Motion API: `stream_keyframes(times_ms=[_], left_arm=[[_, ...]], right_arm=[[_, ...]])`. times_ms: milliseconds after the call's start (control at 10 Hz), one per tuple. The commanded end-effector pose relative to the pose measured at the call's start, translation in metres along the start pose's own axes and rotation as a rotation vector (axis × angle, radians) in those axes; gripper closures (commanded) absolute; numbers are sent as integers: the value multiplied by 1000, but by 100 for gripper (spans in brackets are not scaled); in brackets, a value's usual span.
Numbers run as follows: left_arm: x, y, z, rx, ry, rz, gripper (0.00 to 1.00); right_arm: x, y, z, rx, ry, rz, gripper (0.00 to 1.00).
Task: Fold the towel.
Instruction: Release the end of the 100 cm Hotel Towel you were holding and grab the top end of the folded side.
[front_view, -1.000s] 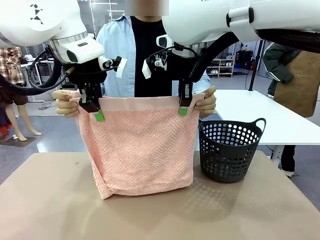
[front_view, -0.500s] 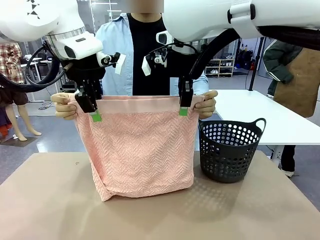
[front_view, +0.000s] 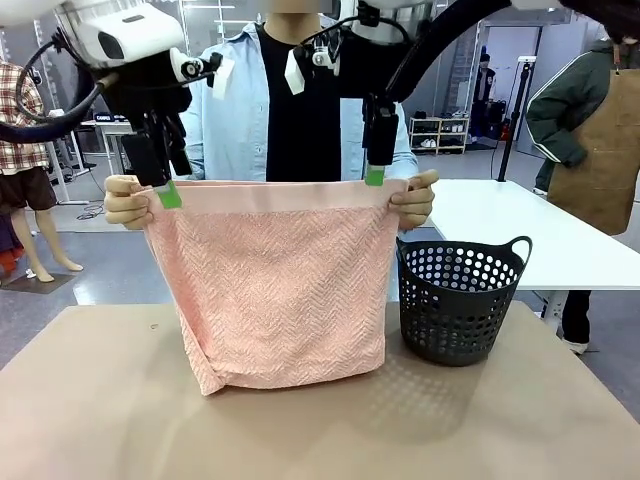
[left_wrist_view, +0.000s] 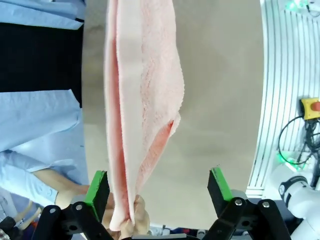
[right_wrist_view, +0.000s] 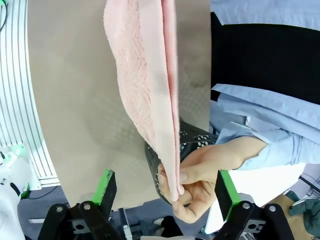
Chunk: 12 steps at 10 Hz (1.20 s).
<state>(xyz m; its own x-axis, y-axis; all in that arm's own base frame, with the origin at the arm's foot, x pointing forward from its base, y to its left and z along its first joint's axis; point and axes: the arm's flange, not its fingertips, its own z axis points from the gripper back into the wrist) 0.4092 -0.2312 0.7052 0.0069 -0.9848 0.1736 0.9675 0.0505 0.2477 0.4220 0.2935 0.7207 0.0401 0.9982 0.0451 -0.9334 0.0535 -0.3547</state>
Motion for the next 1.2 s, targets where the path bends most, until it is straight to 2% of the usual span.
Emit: stream_keyframes(times_ms=[0, 200, 500, 1000, 1100], left_arm=[[2, 10, 10, 50, 31, 0, 0], [2, 24, 1, 34, 17, 0, 0], [-3, 40, -22, 28, 49, 19, 0], [-12, 46, -55, -39, 80, 49, 0], [-11, 45, -60, -44, 77, 56, 7]], right_arm=[[5, -3, -7, -21, 21, 48, 0], [6, -11, -18, -18, -33, 58, 0], [2, -21, -37, -38, -60, 84, 0], [1, -24, -75, 50, -85, 60, 0], [2, -22, -81, 61, -86, 55, 0]])
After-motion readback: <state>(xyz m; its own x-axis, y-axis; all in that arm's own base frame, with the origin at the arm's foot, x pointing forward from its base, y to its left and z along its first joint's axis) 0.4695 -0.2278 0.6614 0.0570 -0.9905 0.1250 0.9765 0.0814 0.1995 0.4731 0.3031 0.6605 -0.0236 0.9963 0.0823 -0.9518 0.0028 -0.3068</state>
